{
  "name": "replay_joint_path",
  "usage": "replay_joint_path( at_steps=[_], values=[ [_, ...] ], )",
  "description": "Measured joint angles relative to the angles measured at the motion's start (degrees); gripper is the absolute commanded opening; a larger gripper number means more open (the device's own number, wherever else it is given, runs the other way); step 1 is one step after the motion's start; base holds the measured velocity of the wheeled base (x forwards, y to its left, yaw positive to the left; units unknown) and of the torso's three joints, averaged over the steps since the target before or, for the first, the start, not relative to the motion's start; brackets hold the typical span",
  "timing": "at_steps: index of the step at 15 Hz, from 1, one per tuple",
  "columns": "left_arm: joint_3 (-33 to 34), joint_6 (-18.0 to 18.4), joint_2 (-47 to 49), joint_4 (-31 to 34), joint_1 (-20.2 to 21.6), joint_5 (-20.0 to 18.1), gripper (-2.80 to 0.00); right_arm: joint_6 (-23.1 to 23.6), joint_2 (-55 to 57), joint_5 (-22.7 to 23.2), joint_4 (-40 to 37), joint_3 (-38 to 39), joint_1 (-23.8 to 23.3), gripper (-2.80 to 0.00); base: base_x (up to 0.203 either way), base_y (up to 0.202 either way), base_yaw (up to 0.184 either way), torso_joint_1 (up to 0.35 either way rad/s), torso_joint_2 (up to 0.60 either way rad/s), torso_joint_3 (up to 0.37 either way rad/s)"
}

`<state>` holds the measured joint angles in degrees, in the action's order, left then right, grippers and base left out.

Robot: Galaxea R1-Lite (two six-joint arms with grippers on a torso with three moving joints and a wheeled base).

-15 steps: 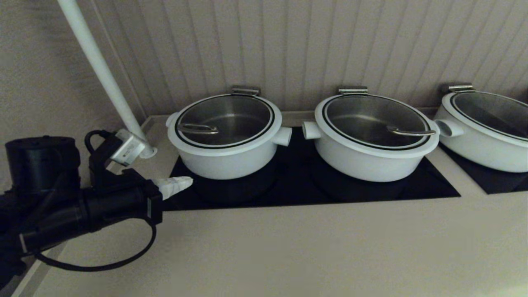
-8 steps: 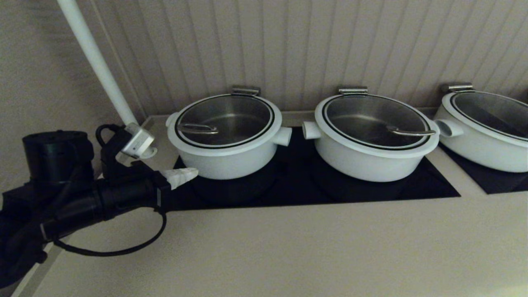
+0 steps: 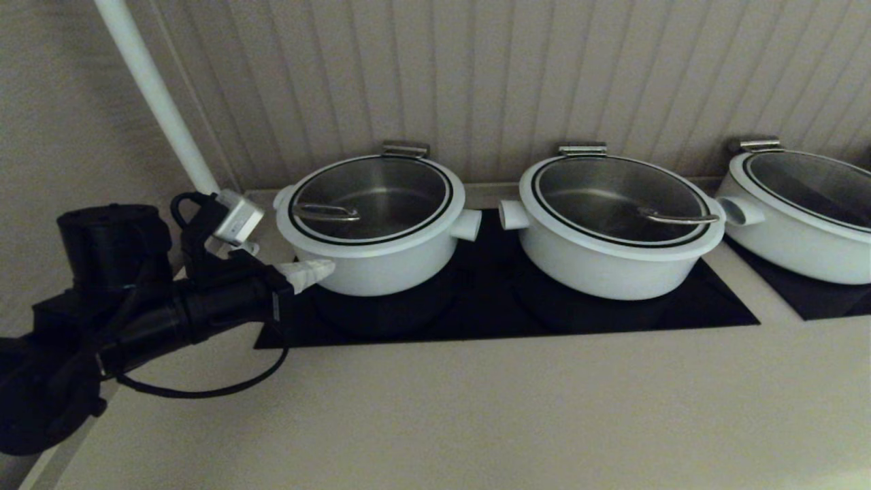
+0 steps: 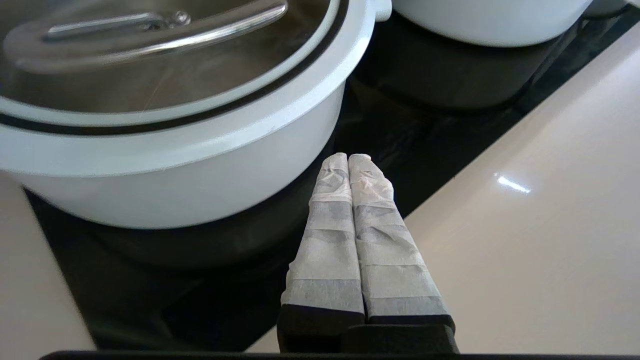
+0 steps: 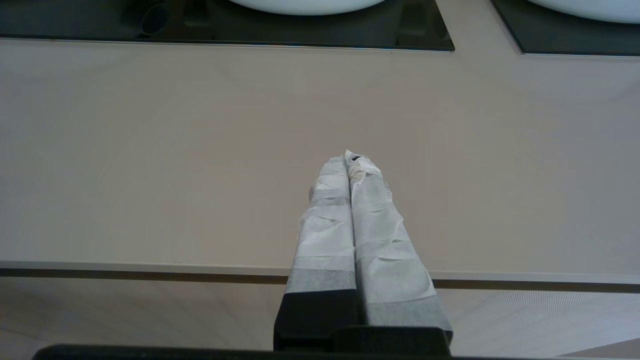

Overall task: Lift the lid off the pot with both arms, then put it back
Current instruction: Open the food pot lid a small opening with the left arm

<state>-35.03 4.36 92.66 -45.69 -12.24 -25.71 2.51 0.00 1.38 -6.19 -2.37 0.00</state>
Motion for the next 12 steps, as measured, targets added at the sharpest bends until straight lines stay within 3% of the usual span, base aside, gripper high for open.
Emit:
replay_joint_path(
  at_steps=[12],
  values=[
    [-5.7,-2.1,4.1,-0.1,-0.1,2.7,-2.80,0.0,0.0,0.0,0.0,0.0,0.0,-2.80,0.000,0.000,0.000,0.000,0.00,0.000]
  ],
)
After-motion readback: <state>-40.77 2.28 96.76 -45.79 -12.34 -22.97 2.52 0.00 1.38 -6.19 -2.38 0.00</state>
